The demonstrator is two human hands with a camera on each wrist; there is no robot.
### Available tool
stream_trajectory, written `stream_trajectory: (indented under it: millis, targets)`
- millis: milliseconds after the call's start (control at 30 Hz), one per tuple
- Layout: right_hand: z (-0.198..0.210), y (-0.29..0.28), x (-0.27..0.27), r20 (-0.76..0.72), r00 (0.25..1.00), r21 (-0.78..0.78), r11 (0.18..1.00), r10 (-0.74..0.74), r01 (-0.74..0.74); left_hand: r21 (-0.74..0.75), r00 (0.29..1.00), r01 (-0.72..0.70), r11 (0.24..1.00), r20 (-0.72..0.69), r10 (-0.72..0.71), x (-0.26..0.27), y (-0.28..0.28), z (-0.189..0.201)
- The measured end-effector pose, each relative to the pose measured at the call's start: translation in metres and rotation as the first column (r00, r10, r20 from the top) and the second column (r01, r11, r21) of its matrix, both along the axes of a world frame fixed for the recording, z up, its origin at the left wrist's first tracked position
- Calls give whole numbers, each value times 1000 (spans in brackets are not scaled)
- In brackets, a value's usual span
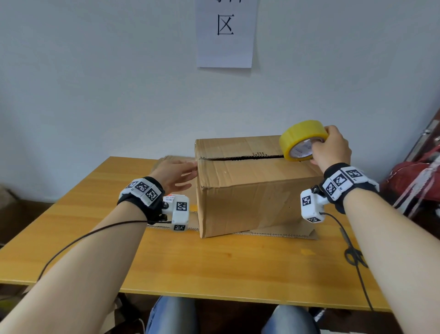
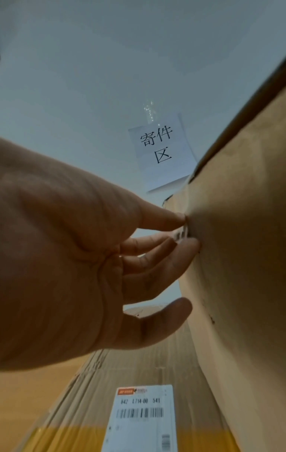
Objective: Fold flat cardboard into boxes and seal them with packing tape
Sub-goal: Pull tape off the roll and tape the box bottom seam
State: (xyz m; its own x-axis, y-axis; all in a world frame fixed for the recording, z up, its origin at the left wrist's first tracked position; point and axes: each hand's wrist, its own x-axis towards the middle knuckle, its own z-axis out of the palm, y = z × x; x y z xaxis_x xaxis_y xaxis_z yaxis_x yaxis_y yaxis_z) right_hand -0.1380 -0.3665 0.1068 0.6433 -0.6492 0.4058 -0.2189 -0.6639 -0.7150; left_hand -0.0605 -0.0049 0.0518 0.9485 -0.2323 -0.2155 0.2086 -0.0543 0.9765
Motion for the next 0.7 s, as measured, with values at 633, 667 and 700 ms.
stream_trajectory:
  millis: [633,667,700]
  targets:
    - [-5,-1,0,-22,1000,38,999,-17,18,125,991,18,992,-132,-1,-3,-9,-2]
    - [-4,-2,1,-23,1000,41,999,-17,18,105,987,22,994,-161,-5,-2,-11,-6]
    - [-4,-3,0,-26,1000,42,999,-18,19,93,981,34,995,-191,-16,-1,-14,-9]
